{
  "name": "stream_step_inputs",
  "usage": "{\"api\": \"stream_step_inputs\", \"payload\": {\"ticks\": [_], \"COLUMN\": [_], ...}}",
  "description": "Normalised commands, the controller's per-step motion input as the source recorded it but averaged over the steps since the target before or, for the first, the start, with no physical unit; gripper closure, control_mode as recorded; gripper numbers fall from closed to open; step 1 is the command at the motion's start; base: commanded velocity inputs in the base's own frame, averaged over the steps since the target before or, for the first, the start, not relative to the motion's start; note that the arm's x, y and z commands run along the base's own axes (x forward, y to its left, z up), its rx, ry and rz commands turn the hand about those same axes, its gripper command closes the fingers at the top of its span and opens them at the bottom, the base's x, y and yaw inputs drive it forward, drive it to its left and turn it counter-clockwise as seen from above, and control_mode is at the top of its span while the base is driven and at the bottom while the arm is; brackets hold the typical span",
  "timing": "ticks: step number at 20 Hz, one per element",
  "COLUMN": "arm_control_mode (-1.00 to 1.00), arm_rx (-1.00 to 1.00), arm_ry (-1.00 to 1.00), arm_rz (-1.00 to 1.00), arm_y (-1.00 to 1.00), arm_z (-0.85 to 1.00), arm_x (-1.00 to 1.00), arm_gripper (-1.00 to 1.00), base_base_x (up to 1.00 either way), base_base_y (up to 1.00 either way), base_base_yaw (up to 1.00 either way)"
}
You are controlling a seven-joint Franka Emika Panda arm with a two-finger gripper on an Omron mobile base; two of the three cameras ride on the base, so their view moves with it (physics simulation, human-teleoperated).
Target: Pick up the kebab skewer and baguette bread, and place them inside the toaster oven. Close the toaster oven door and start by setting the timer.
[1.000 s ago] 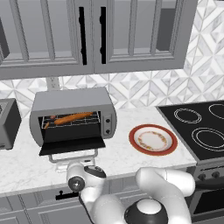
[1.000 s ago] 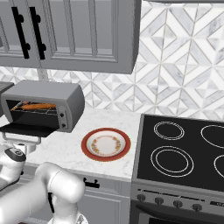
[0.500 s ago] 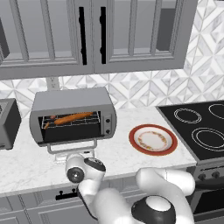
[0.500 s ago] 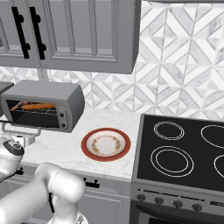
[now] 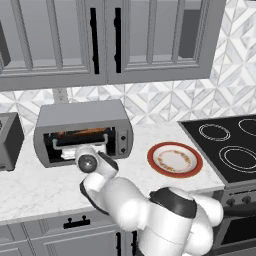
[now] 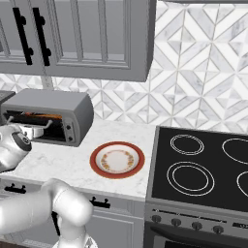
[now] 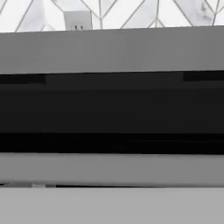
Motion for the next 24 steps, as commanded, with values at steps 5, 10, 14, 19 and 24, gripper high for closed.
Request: {"api": "stream_step_inputs", "payload": {"ticks": [5,10,14,19,24], "arm_control_mode": [-1.0,-1.0,-1.0,-1.0,-1.0], "arm_rx": [0.0,0.0,0.0,0.0,0.0], "arm_ry": [0.23,0.3,0.33,0.17,0.02], "arm_rz": [0.08,0.08,0.08,0.1,0.09], "arm_y": [0.0,0.0,0.0,0.0,0.0], "arm_z": [0.79,0.59,0.26,0.22,0.53], "arm_x": [0.82,0.57,0.18,0.0,0.0], "arm_gripper": [-1.0,-1.0,-1.0,-1.0,-1.0], "base_base_x": [0.0,0.0,0.0,0.0,0.0], "base_base_y": [0.0,0.0,0.0,0.0,0.0], "base_base_yaw": [0.0,0.0,0.0,0.0,0.0]}}
